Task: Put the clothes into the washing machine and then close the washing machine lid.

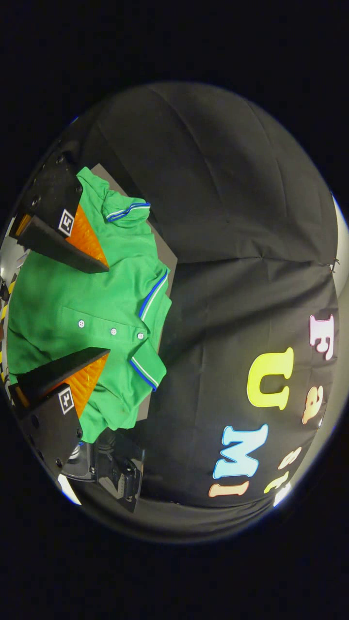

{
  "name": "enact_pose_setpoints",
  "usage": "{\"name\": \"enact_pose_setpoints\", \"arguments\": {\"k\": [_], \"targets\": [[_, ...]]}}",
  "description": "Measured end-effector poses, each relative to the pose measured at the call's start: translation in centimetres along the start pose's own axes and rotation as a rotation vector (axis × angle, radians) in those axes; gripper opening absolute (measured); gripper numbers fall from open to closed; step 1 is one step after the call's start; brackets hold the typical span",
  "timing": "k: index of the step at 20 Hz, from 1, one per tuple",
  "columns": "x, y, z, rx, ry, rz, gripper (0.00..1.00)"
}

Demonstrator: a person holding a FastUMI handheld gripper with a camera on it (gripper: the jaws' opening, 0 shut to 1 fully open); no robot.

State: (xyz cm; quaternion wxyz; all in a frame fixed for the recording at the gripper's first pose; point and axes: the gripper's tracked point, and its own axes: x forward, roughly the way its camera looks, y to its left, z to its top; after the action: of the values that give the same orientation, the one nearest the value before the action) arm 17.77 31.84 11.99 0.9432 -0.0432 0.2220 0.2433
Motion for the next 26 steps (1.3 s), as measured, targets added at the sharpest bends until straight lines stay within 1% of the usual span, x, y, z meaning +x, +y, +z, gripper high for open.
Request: {"name": "enact_pose_setpoints", "arguments": {"k": [7,11,15,16,17,20,22,25,26], "targets": [[1.9,-0.6,-2.0,-0.022,0.075,-0.031,0.97],[2.2,-0.7,-2.3,0.031,0.068,-0.012,0.97],[2.0,-0.3,-2.3,0.016,0.070,-0.006,0.97],[2.6,-0.1,-2.1,0.020,0.069,-0.004,0.97],[2.0,-0.2,-2.4,0.014,0.071,-0.002,0.93],[2.0,-0.1,-2.4,0.014,0.097,0.003,0.93],[1.6,-0.1,-2.5,0.041,0.109,0.000,0.43],[2.0,0.0,-2.0,0.000,0.120,0.006,0.43],[1.7,0.1,-1.9,0.018,0.119,0.003,0.23]]}}
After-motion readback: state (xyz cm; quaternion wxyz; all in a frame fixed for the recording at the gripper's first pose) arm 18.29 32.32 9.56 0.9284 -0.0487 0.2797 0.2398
